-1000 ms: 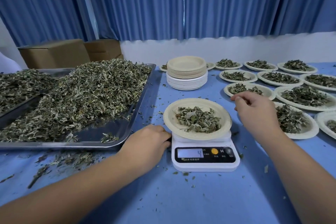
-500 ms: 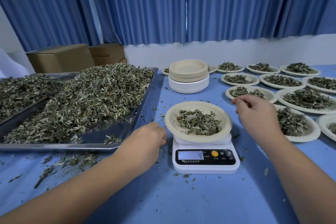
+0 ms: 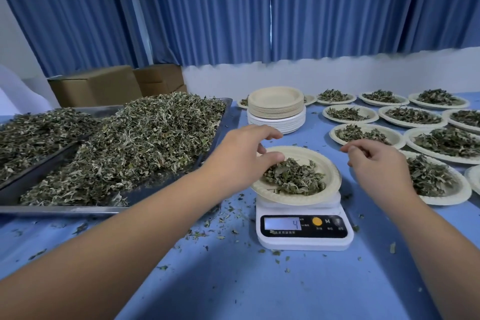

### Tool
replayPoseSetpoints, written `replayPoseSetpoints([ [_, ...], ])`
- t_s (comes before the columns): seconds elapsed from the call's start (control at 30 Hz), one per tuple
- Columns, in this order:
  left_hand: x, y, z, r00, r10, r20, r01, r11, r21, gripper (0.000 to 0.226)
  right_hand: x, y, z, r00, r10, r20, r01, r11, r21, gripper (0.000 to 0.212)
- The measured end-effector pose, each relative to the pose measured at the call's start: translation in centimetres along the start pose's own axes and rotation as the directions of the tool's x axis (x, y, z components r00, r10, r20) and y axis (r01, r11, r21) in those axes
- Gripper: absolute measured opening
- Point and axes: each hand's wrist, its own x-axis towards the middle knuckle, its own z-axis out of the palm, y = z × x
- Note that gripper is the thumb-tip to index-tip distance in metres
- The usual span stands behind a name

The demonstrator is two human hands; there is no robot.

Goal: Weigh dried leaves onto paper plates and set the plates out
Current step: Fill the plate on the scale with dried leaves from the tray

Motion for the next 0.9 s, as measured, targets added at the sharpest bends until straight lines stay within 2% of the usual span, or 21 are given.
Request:
replayPoseSetpoints([
  [0.07, 0.2, -1.4, -0.9, 0.998, -0.001, -0.067, 0.006, 0.997, 0.079, 0.007, 0.1, -0.1, 0.2, 1.0, -0.005, -0.003, 0.005, 1.0, 0.009, 0.022],
  [0.13, 0.4, -3.8, -2.0, 0.986, -0.043, -0.16, 0.073, 0.98, 0.185, 0.027, 0.2, -0.1, 0.3, 1.0, -0.008, -0.004, 0.008, 1.0, 0.004, 0.022],
  [0.2, 0.4, -6.7, -3.3, 0.97, -0.146, -0.193, 0.197, 0.939, 0.28, 0.038, 0.3, 0.1, 0.4, 1.0, -0.007, -0.003, 0.007, 1.0, 0.001, 0.022],
  [0.27, 0.0, -9.8, -4.7, 0.952, -0.265, -0.151, 0.304, 0.861, 0.409, 0.033, 0.4, 0.2, 0.4, 1.0, -0.004, -0.001, 0.004, 1.0, 0.003, 0.022],
  [0.33, -0.6, -12.4, -5.7, 0.911, -0.406, -0.066, 0.375, 0.753, 0.541, 0.019, 0.5, 0.3, 0.5, 1.0, -0.008, -0.001, 0.008, 1.0, 0.01, 0.022],
  [0.4, -1.3, -14.6, -6.1, 0.834, -0.551, 0.005, 0.409, 0.624, 0.666, 0.041, 0.5, 0.3, 0.5, 1.0, -0.012, -0.001, 0.012, 1.0, 0.007, 0.021],
  [0.47, -2.0, -16.1, -6.1, 0.771, -0.635, 0.049, 0.427, 0.572, 0.7, 0.055, 0.5, 0.3, 0.6, 1.0, -0.013, 0.003, 0.013, 1.0, 0.004, 0.021],
  [0.53, -2.3, -17.1, -5.8, 0.742, -0.661, 0.115, 0.436, 0.605, 0.666, 0.058, 0.5, 0.3, 0.6, 1.0, -0.017, 0.008, 0.017, 1.0, 0.0, 0.021],
  [0.6, -2.6, -17.5, -5.5, 0.743, -0.646, 0.174, 0.421, 0.654, 0.628, 0.056, 0.5, 0.3, 0.6, 1.0, -0.016, 0.01, 0.016, 1.0, 0.0, 0.021],
  [0.77, -2.7, -16.5, -5.2, 0.833, -0.488, 0.26, 0.304, 0.797, 0.522, 0.044, 0.5, 0.4, 0.5, 1.0, -0.022, 0.008, 0.022, 1.0, -0.009, 0.021],
  [0.9, -3.2, -16.1, -4.8, 0.846, -0.45, 0.286, 0.265, 0.82, 0.507, 0.042, 0.4, 0.4, 0.6, 1.0, -0.021, 0.006, 0.021, 1.0, -0.006, 0.021],
])
